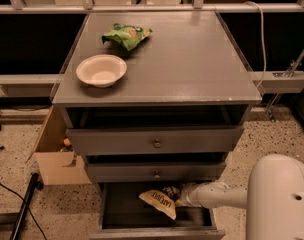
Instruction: Place brown chip bag into bottom drawer
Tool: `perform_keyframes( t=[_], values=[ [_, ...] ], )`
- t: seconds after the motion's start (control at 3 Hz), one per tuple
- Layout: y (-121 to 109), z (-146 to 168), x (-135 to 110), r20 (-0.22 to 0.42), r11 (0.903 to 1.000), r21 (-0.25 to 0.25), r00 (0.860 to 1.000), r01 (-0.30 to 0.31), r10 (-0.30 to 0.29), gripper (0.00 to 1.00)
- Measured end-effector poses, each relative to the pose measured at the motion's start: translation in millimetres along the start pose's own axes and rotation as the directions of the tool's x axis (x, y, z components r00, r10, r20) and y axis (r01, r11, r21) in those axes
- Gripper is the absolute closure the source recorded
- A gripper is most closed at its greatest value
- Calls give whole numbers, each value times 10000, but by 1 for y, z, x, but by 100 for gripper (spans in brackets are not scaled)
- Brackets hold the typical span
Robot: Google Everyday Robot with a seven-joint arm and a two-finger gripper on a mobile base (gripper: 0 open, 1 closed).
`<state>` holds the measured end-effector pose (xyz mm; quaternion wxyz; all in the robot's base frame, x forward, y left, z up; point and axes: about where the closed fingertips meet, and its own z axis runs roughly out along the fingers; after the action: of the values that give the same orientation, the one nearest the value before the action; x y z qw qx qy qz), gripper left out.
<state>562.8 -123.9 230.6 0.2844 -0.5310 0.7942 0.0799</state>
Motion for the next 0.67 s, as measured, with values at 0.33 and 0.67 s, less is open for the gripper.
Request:
perform_keyframes(
  t=[0.33, 0.67],
  values=[
    [4, 14, 7, 83, 10000, -54, 10000, 9, -9, 100],
    [5, 30, 13, 246, 10000, -26, 9997, -10, 10, 100]
  ],
)
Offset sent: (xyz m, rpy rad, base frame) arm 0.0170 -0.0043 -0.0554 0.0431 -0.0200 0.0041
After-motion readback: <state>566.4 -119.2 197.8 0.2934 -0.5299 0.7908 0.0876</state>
